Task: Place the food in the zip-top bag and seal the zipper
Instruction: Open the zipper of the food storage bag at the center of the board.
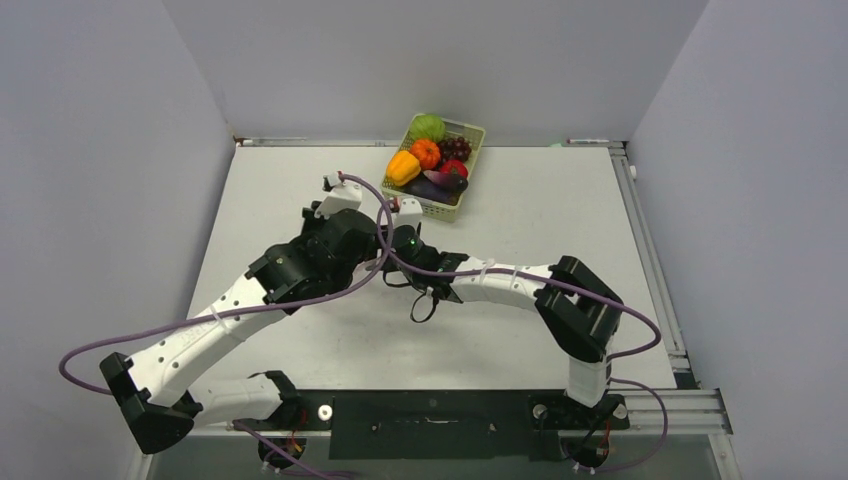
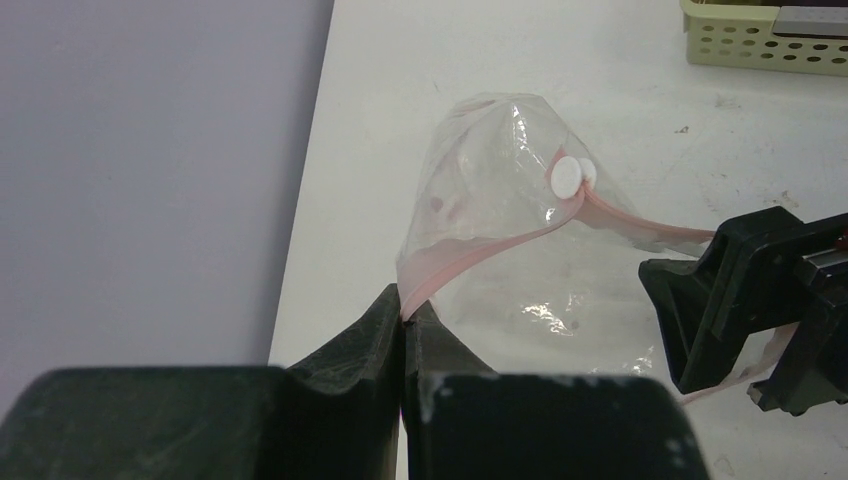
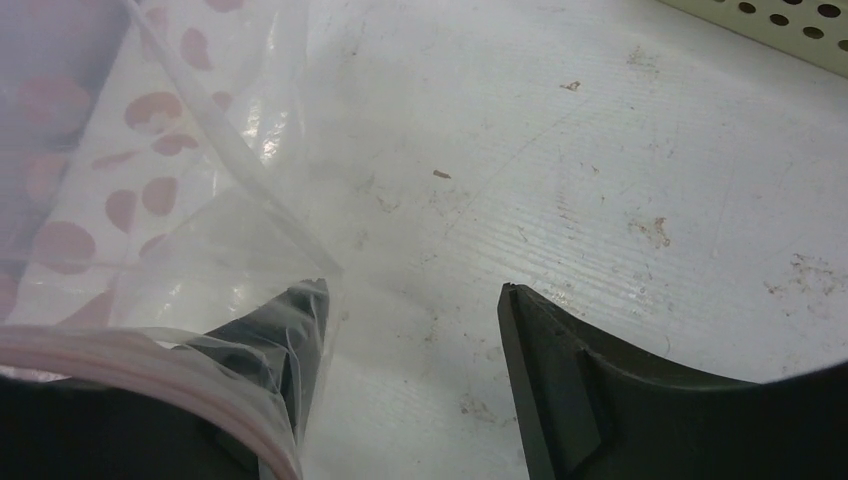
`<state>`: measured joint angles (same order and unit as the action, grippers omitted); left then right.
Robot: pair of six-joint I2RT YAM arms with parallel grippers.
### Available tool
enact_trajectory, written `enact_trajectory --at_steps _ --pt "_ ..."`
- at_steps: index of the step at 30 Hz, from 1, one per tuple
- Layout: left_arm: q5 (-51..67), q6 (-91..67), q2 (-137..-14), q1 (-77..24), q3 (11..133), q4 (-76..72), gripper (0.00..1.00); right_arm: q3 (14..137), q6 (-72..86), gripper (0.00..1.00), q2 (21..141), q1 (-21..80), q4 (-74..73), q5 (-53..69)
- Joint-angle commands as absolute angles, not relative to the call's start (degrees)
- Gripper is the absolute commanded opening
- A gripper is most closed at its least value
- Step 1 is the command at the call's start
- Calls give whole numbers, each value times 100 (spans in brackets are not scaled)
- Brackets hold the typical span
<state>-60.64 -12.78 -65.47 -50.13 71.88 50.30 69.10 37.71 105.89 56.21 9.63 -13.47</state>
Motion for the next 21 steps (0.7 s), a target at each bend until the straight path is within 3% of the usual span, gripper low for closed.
enact_trajectory --at_steps 1,7,21 --pt "-6267 -1215 -6510 -4957 7046 4537 0 6840 3665 67 10344 5585 1309 -1125" --pt "-6027 -1282 -6553 -4890 6895 4468 0 6805 3677 82 10221 5585 1517 -827" --pt "-5562 -1354 -6444 -4688 6661 4291 0 6850 3748 94 9802 5588 1622 -708"
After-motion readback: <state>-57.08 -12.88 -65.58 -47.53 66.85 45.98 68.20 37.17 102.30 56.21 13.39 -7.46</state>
